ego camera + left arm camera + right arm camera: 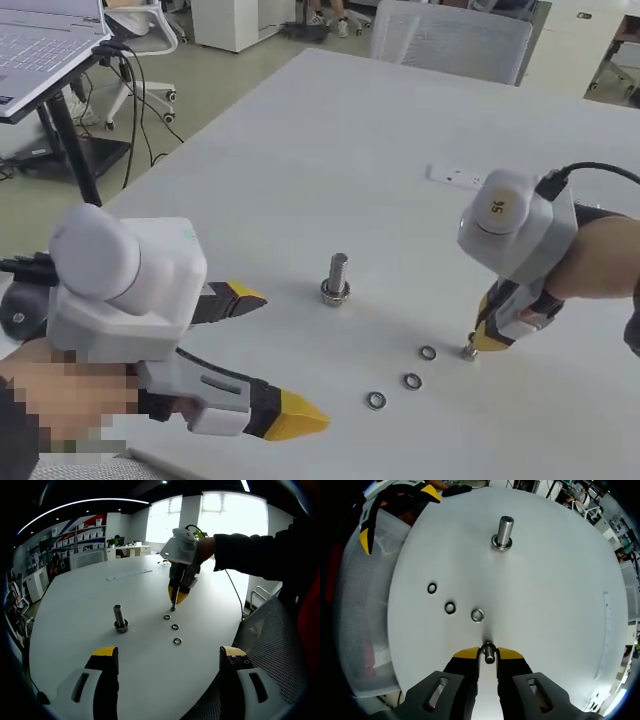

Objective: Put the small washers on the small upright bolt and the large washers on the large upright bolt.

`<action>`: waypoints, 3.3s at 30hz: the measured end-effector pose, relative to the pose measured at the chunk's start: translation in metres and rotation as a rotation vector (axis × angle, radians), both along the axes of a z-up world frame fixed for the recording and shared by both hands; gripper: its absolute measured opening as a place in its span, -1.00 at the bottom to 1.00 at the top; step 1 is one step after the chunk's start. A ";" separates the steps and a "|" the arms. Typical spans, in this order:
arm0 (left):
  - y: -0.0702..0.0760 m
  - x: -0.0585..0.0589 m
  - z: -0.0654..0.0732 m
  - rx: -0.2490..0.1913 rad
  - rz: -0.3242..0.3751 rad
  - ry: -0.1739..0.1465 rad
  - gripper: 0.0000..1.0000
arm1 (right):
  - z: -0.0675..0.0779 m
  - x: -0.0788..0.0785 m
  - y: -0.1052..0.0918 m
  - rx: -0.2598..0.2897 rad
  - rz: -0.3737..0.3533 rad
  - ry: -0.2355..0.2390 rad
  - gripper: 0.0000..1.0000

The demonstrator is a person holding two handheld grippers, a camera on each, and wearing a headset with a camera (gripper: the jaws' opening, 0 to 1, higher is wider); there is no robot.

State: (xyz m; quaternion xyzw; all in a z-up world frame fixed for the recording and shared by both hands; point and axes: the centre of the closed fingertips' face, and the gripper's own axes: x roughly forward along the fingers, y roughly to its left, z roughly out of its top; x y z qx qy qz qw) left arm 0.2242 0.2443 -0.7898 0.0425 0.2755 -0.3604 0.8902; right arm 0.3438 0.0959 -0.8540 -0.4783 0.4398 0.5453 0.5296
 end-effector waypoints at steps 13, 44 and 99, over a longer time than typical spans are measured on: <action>0.001 -0.001 -0.002 0.007 0.002 0.010 0.65 | -0.013 -0.001 0.000 -0.005 -0.006 0.019 -0.73; 0.002 -0.002 -0.003 0.007 0.006 0.013 0.65 | -0.017 0.007 0.002 0.014 -0.021 0.017 -0.59; 0.002 0.000 0.001 -0.001 0.012 -0.003 0.64 | -0.018 -0.011 0.047 -0.006 0.130 0.024 -0.54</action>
